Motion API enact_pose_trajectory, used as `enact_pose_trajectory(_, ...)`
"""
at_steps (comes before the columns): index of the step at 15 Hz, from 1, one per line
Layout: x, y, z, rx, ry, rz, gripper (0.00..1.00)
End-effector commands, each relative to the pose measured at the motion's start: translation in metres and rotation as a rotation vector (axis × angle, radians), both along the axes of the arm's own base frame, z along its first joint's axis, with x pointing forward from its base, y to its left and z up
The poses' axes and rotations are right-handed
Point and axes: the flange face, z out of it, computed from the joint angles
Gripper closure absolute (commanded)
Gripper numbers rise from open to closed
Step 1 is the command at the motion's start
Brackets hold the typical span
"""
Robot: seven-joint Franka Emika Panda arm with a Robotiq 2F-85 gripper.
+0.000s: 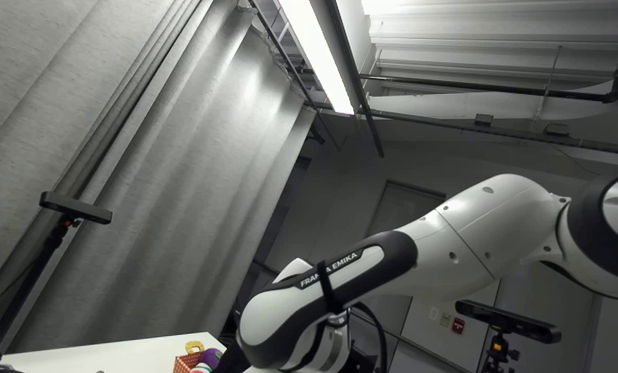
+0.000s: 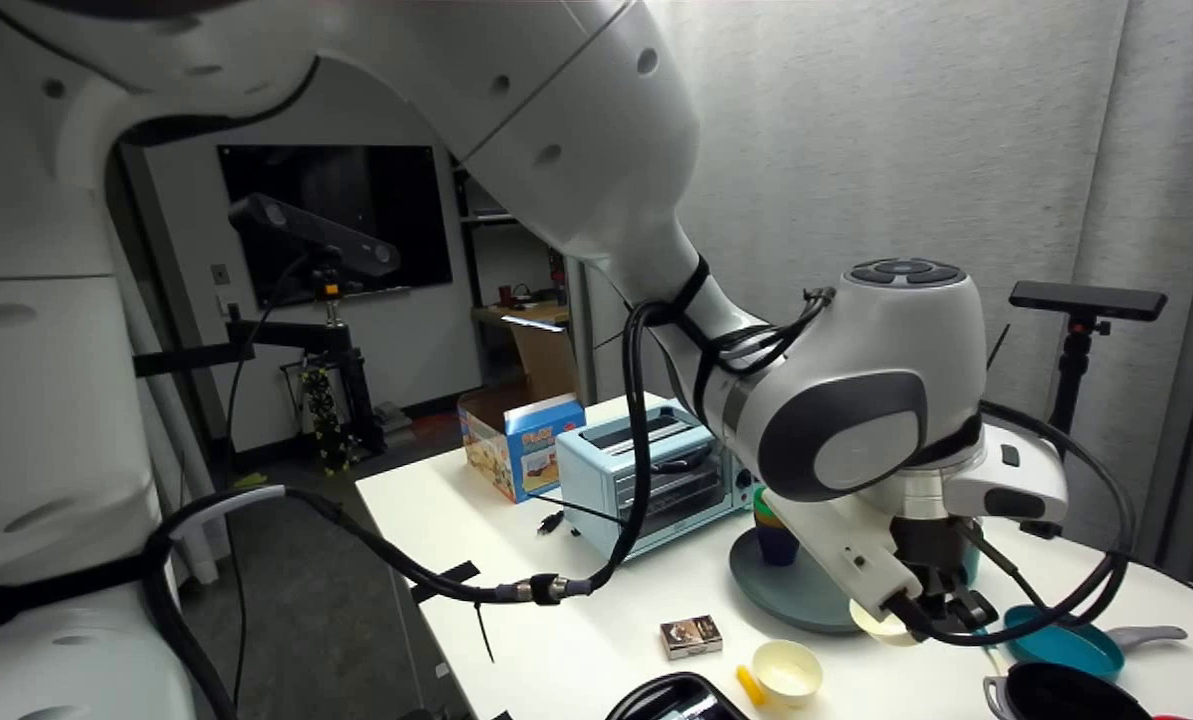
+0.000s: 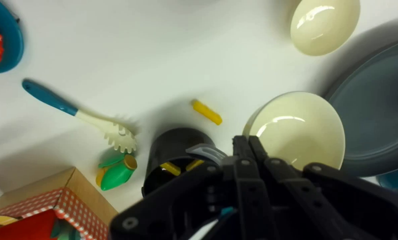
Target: Pour the things in the bowl into the pot
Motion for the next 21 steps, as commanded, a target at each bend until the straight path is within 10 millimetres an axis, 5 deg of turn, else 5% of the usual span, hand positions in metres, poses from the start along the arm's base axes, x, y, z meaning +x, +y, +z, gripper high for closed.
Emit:
enact_pose_trajectory(1,-0.022,-0.012,0.0,0.015,0.068,-0.026,0.99)
enact_pose_trajectory(9,-0.04,-0.037,-0.074,-0.052,0.135,-0.017,0.99)
enact_pose_trajectory(21,-0.004,-0.014,-0.159,-0.033,0.186,0.012,0.99)
